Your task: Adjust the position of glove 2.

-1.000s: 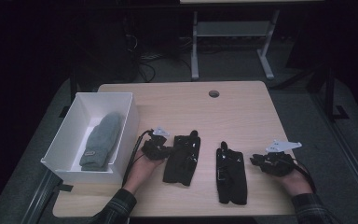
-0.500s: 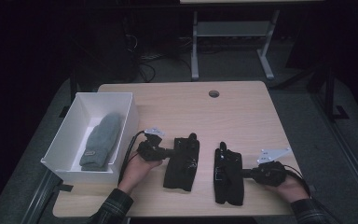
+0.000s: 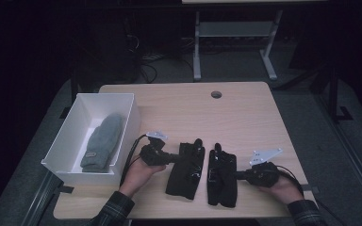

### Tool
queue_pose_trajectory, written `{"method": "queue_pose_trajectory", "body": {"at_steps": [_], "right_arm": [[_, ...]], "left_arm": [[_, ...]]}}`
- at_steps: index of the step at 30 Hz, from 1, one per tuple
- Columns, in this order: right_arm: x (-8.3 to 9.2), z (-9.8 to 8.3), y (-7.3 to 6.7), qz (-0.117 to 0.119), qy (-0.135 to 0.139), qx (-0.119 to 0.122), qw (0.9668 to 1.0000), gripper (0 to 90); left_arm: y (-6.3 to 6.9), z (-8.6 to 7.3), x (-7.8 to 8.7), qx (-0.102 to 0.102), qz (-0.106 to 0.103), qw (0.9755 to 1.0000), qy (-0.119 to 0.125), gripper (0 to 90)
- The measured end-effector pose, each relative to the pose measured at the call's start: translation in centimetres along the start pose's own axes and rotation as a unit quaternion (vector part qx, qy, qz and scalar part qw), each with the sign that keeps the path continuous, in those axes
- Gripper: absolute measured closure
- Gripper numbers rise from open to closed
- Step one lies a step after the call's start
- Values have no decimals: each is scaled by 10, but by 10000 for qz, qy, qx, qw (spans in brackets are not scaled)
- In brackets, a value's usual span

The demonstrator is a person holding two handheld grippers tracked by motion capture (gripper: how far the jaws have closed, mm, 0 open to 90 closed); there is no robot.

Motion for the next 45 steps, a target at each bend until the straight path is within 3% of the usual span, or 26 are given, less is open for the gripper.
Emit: {"method": "queue_pose_trajectory", "body": {"at_steps": [5, 20, 29, 45], "right_arm": [[0, 1, -2, 33, -12, 24, 10000, 900], [-12, 13, -11, 226, 46, 134, 9996, 900], [-31, 27, -24, 371, -10, 306, 9988, 900], [-61, 52, -41, 235, -75, 478, 9986, 900]], "left_arm": [[7, 1, 1, -14, -86, 9999, 85, 869], [9, 7, 5, 48, -384, 9988, 300, 873], [9, 16, 13, 94, -546, 9970, 549, 876], [24, 27, 2, 0, -869, 9947, 546, 877]]}}
Point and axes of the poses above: each handheld gripper's, and its own axes: x roughly backward along the jaws, z roughly out of its top, y roughly to its right, the point moved 1 cm from there along -x, roughly forward along the jaws
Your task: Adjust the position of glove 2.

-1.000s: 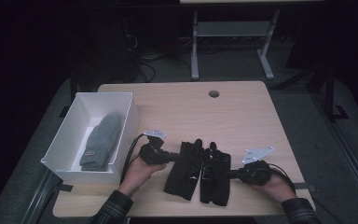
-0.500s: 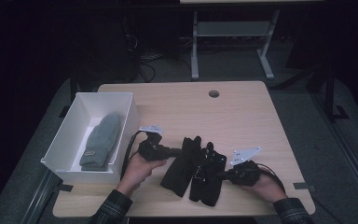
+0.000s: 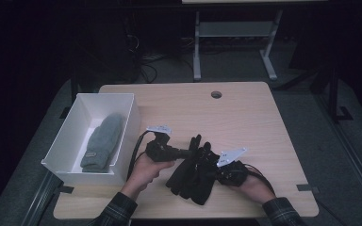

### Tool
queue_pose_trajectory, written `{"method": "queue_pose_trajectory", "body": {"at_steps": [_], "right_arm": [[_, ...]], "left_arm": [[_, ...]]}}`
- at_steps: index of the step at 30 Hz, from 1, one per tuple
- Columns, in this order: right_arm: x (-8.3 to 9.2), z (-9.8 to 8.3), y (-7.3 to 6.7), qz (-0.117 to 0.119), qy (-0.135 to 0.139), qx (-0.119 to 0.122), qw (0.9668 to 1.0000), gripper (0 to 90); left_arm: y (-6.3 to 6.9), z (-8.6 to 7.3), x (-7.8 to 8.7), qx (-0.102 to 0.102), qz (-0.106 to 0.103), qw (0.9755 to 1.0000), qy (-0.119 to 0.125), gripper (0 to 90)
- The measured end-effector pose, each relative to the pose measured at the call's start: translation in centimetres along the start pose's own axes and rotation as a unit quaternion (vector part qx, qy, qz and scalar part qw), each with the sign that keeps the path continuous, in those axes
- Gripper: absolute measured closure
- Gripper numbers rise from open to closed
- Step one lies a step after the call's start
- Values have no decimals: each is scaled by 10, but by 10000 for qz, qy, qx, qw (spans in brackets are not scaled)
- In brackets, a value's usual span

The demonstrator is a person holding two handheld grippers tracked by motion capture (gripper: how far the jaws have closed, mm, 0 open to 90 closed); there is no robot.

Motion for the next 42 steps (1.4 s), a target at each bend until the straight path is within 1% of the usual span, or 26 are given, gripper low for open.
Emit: {"method": "queue_pose_trajectory", "body": {"at_steps": [1, 5, 6, 7, 9, 10, 11, 12, 13, 15, 16, 18, 19, 20, 22, 28, 31, 32, 35, 36, 37, 38, 39, 40, 41, 42], "right_arm": [[0, 0, 0, 0, 0, 0, 10000, 900], [-9, 7, -2, -14, 40, -4, 10000, 900], [-11, 9, -2, -46, 36, 24, 10000, 900], [-13, 11, -4, -41, 53, -3, 10000, 900], [-16, 15, -6, -111, 55, 40, 9999, 900], [-9, 15, -5, -220, 126, 114, 9996, 900], [-9, 15, -5, -220, 126, 114, 9996, 900], [-5, 15, -4, -213, 191, 93, 9995, 900], [6, 10, 1, -264, 228, 3, 9994, 900], [8, 7, 3, -280, 202, -42, 9994, 900], [8, 0, 7, -259, 112, -121, 9995, 900], [7, -2, 8, -245, 87, -83, 9996, 900], [4, -3, 6, -201, 53, -112, 9997, 900], [3, -2, 7, -190, 40, -63, 9998, 900], [-1, 0, 5, -168, 46, -59, 9998, 900], [-6, 3, 3, -155, 38, -32, 9999, 900], [-7, 3, 4, -128, 51, -42, 9999, 900], [-7, 3, 4, -126, 52, -44, 9999, 900], [-7, 3, 4, -127, 54, -43, 9999, 900], [-6, 3, 4, -130, 46, -33, 9999, 900], [-6, 3, 4, -139, 30, -20, 9999, 900], [-3, 2, 4, -188, -3, -10, 9998, 861], [-2, 2, 4, -229, 26, -13, 9997, 814], [7, -1, 9, -331, 79, -80, 9994, 753], [7, -1, 9, -331, 79, -80, 9994, 753], [12, -3, 12, -396, 117, -161, 9990, 726]], "left_arm": [[0, 0, 0, 0, 0, 10000, 0, 877], [2, 0, -8, -40, 1, 9999, -97, 877], [2, -1, -10, -64, 15, 9999, -119, 877], [2, -1, -12, -80, 38, 9998, -157, 878], [1, -3, -16, -71, 32, 9998, -192, 878], [2, -4, -17, -33, 42, 9997, -231, 878], [2, -4, -17, -33, 42, 9997, -231, 878], [1, -4, -18, -78, 26, 9997, -225, 878], [1, -4, -19, -54, 28, 9997, -251, 878], [1, -4, -20, -49, 25, 9997, -250, 878], [1, -4, -20, -66, 32, 9996, -270, 878], [2, -4, -21, -76, 25, 9996, -284, 878], [2, -4, -22, -66, 15, 9996, -283, 878], [3, -4, -23, -73, 19, 9995, -299, 878], [5, -5, -29, -102, 1, 9993, -368, 878], [8, -6, -39, -117, -19, 9987, -487, 878], [7, -9, -44, -192, 9, 9982, -573, 877], [7, -11, -48, -127, 7, 9982, -590, 877], [7, -13, -52, -127, -4, 9981, -603, 874], [6, -13, -53, -102, -26, 9983, -573, 863], [6, -13, -53, -101, -94, 9985, -536, 852], [7, -13, -53, -74, -145, 9987, -490, 824], [8, -11, -52, -74, -206, 9988, -437, 808], [10, -11, -51, -110, -190, 9989, -413, 806], [12, -10, -50, -174, -181, 9989, -407, 806], [13, -10, -50, -213, -185, 9987, -426, 812]]}}
Point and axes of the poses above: each handheld gripper's, and its own axes: x roughly backward along the jaws, z roughly out of its top, y roughly to its right, the point moved 1 cm from there along -x, roughly forward along the jaws
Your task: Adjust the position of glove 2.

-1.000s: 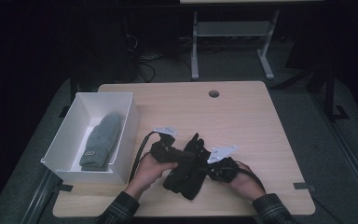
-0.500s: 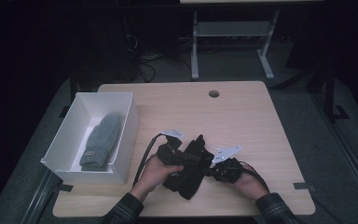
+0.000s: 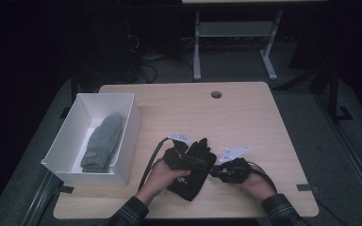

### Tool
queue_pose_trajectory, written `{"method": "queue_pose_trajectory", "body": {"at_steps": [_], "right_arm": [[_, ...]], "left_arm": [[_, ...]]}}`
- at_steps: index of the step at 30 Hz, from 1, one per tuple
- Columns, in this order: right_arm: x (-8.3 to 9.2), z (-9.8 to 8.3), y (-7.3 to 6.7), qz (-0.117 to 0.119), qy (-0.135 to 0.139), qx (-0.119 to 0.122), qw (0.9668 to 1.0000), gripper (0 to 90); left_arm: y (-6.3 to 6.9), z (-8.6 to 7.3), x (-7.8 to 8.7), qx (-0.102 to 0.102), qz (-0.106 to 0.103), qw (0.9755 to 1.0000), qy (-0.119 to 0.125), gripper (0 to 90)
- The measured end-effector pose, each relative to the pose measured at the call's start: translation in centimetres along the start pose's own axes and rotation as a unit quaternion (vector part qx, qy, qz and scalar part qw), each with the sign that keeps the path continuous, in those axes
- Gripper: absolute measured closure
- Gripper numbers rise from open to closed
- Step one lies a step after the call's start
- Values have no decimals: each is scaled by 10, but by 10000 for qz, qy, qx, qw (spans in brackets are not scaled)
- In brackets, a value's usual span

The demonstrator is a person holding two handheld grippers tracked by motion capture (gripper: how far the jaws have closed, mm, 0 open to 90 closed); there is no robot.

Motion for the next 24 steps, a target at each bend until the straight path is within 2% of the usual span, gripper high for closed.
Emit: {"method": "queue_pose_trajectory", "body": {"at_steps": [2, 4, 7, 9, 12, 13, 15, 18, 20, 22, 24], "right_arm": [[10, -6, 11, -238, 87, -213, 9995, 612], [17, -11, 21, -395, 160, -417, 9982, 533], [21, -16, 31, -656, 272, -514, 9962, 442], [19, -18, 34, -772, 302, -520, 9952, 393], [16, -19, 36, -900, 276, -572, 9939, 328], [15, -19, 37, -945, 283, -559, 9935, 313], [14, -20, 38, -1075, 268, -569, 9922, 281], [15, -21, 43, -1247, 330, -648, 9895, 267], [15, -21, 45, -1298, 351, -744, 9881, 255], [14, -22, 47, -1350, 337, -776, 9872, 246], [13, -23, 48, -1400, 298, -732, 9870, 233]], "left_arm": [[1, -2, -2, -98, 70, 9998, -154, 884], [3, -5, -7, -130, 103, 9995, -277, 895], [8, -10, -17, -181, 132, 9986, -482, 897], [11, -13, -24, -320, 211, 9967, -722, 896], [13, -15, -28, -535, 468, 9915, -1089, 897], [14, -16, -28, -554, 513, 9909, -1113, 897], [13, -16, -25, -660, 659, 9878, -1243, 898], [11, -17, -19, -707, 822, 9856, -1294, 897], [8, -18, -13, -758, 948, 9835, -1342, 897], [6, -19, -8, -774, 1032, 9823, -1357, 898], [3, -21, -2, -787, 1139, 9806, -1388, 897]]}}
Point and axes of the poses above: each handheld gripper's, and its own axes: x roughly backward along the jaws, z roughly out of its top, y roughly to its right, the point moved 1 cm from there along -x, roughly forward along the jaws
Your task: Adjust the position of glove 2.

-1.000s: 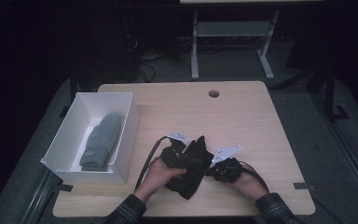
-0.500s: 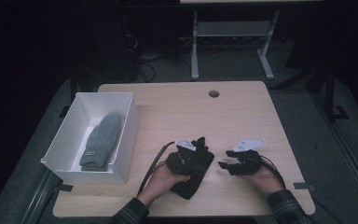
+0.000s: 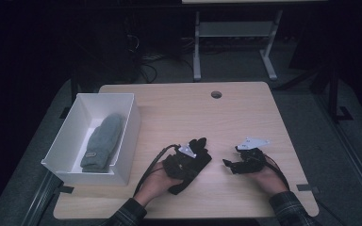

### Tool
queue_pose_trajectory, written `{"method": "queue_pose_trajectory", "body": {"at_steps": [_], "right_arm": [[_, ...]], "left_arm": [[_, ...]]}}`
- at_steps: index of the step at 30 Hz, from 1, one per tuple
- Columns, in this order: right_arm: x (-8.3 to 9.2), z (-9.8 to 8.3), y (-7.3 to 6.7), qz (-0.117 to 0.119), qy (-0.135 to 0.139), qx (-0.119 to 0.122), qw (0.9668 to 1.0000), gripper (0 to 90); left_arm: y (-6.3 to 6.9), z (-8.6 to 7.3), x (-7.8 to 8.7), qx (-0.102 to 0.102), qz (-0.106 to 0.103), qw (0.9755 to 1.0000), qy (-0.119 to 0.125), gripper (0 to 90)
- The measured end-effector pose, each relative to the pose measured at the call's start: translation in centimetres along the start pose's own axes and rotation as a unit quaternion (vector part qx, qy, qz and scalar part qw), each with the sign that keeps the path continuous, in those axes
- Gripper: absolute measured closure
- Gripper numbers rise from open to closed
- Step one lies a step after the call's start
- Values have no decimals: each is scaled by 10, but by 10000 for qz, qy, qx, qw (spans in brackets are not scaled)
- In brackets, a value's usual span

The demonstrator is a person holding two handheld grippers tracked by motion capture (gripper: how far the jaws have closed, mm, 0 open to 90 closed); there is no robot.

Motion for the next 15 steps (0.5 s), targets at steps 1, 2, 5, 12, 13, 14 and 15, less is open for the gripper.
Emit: {"method": "queue_pose_trajectory", "body": {"at_steps": [1, 2, 5, 12, 13, 14, 15], "right_arm": [[-1, 0, 0, -13, -11, -11, 10000, 230], [-1, 0, 0, -22, -15, -13, 10000, 226], [-2, -1, 0, -18, -45, -38, 10000, 222], [-6, -1, 1, 38, -66, -16, 10000, 211], [-6, -1, 1, 47, -73, -23, 10000, 209], [-7, -1, 2, 64, -71, -31, 9999, 207], [-7, -1, 2, 81, -68, -37, 9999, 204]], "left_arm": [[-2, -2, 3, 5, 51, 10000, -19, 897], [-4, -4, 5, 19, 98, 9999, -28, 897], [-11, -10, 13, 62, 267, 9996, -56, 897], [-17, -16, 24, 103, 343, 9994, 37, 890], [-17, -15, 26, 115, 337, 9993, 116, 872], [-18, -14, 29, 91, 324, 9993, 131, 841], [-18, -13, 30, 150, 324, 9991, 231, 815]]}}
Point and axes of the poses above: each handheld gripper's, and its own axes: x roughly backward along the jaws, z roughly out of its top, y roughly to its right, the point moved 1 cm from there along -x, roughly forward along the jaws
